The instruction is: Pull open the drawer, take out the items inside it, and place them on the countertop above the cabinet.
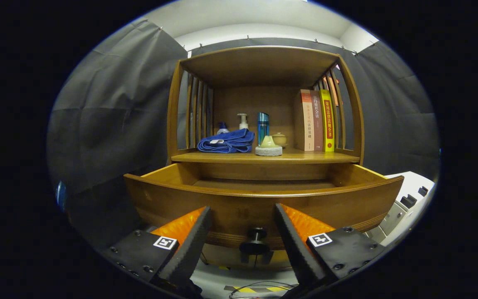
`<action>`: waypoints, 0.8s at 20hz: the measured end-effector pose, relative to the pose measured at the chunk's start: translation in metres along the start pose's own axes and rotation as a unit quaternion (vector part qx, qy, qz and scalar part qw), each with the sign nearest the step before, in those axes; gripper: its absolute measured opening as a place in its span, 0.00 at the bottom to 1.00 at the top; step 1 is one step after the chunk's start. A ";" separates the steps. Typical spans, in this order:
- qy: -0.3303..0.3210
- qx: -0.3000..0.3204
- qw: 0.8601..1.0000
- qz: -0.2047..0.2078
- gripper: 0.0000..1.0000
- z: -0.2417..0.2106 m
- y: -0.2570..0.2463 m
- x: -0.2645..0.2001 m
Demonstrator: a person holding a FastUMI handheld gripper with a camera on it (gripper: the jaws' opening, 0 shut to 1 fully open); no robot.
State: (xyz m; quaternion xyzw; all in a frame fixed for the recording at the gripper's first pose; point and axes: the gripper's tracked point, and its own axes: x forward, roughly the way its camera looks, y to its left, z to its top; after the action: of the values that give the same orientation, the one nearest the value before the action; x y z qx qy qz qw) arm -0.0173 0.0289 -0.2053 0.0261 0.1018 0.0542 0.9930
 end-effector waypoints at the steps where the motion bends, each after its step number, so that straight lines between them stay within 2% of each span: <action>1: -0.003 -0.002 1.000 -0.003 0.99 0.000 -0.001 0.000; 16: -0.006 -0.033 0.998 -0.044 0.98 -0.006 -0.002 0.015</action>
State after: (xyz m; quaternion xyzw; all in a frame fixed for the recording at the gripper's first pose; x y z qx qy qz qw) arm -0.0042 0.0288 -0.2142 -0.0113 0.0950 0.0133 0.9953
